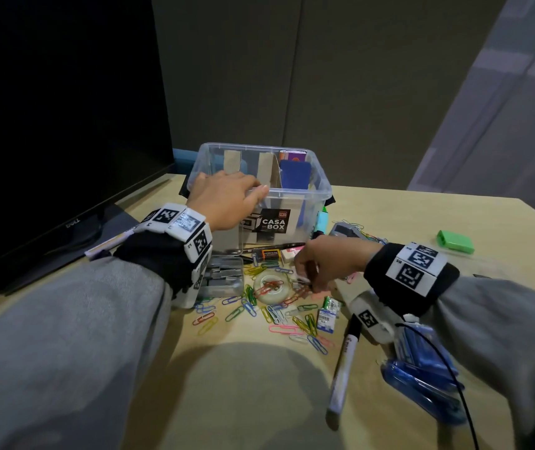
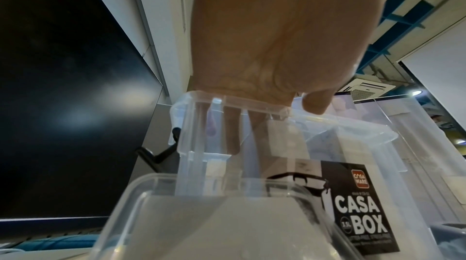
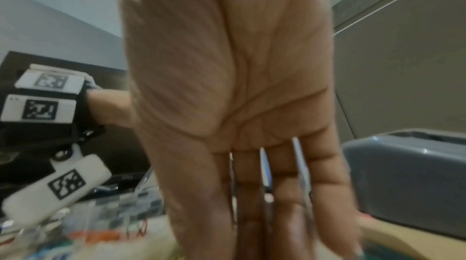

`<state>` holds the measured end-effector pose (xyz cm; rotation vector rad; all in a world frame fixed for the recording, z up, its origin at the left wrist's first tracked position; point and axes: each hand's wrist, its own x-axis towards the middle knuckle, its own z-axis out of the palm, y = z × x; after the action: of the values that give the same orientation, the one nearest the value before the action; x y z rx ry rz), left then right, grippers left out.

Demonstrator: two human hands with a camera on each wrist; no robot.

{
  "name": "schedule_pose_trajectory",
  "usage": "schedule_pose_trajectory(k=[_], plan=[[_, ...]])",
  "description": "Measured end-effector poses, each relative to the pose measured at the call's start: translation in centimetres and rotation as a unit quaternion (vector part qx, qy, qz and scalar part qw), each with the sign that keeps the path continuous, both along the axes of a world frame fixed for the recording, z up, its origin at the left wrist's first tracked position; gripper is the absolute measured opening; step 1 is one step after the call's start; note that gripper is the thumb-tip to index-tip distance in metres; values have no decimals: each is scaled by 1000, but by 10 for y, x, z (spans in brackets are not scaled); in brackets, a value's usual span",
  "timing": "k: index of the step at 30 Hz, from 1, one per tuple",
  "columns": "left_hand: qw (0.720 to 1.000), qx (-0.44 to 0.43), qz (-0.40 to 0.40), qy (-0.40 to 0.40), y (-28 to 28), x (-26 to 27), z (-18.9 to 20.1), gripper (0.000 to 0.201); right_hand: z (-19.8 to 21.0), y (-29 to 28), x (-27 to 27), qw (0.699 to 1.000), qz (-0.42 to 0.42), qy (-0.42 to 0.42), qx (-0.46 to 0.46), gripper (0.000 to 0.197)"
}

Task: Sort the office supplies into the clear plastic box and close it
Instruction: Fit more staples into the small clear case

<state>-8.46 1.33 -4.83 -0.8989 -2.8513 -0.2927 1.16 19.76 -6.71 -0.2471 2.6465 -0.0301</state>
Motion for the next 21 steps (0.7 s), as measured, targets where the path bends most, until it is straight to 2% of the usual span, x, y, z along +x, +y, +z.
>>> schedule_pose_trajectory(k=[3,5,7,10,12,15,21], plan=[[1000,-2,1,1,0,-1,-1,50,8,1,-3,1000,7,-10,14,25],[1000,-1,2,1,0,-1,0,49,10,0,-5,999,15,41,18,25],[1000,-1,1,3,0,-1,0,49,10,-4,-9,996,27,84,-20,24],[1000,-1,2,1,-1,1,1,49,5,-20,-11,993,66,62,-70,45],[1000,-3,4,0,-1,2,2,48,0,-33,-11,994,105,28,-31,58],[1000,-5,5,1,-1,2,2,49,-2,-47,-13,990,138,10,14,66],[1000,-1,1,-1,-1,1,3,47,-3,-54,-11,988,130,54,68,60]])
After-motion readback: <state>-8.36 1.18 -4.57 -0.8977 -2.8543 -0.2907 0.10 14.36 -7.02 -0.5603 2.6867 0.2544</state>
